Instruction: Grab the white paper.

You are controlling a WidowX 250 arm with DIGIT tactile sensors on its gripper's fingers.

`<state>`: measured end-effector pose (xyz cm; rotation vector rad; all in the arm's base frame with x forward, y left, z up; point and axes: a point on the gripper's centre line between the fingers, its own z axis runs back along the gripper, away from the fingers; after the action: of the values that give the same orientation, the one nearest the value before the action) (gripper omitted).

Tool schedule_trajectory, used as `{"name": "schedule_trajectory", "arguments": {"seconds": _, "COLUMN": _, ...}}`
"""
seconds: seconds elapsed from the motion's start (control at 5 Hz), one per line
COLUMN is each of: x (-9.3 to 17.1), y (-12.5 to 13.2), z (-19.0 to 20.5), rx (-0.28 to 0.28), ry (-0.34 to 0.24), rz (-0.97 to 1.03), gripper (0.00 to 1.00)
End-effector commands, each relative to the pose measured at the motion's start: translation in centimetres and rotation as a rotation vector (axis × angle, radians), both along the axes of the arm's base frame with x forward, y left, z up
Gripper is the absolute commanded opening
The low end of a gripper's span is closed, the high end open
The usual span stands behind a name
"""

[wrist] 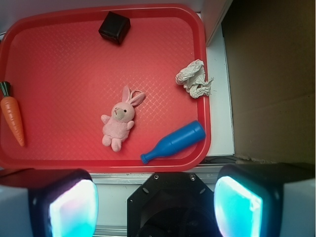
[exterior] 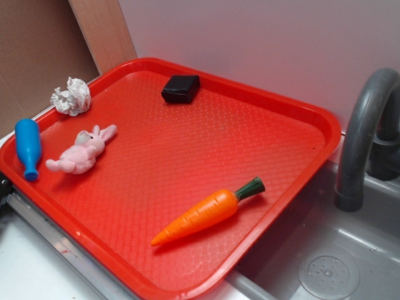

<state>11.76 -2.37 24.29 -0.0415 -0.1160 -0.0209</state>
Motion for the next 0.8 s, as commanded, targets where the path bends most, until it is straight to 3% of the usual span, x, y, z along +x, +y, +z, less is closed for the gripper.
{"name": "schedule_trajectory", "arguments": {"seconds": 0.0, "x": 0.0, "y": 0.0, "z": 0.0, "rx": 0.0, "ry": 0.0, "rz": 0.0, "gripper": 1.0}}
{"name": "schedule_trajectory", "arguments": {"seconds": 0.4, "x": 7.7, "y": 3.5, "z": -3.8, "rx": -0.018, "ry": 0.129, "rz": 0.5, "gripper": 1.0}}
{"name": "schedule_trajectory", "arguments": {"seconds": 0.6, "x": 9.2, "y": 5.8, "z": -6.4, "rx": -0.056, "ry": 0.165, "rz": 0.734, "gripper": 1.0}}
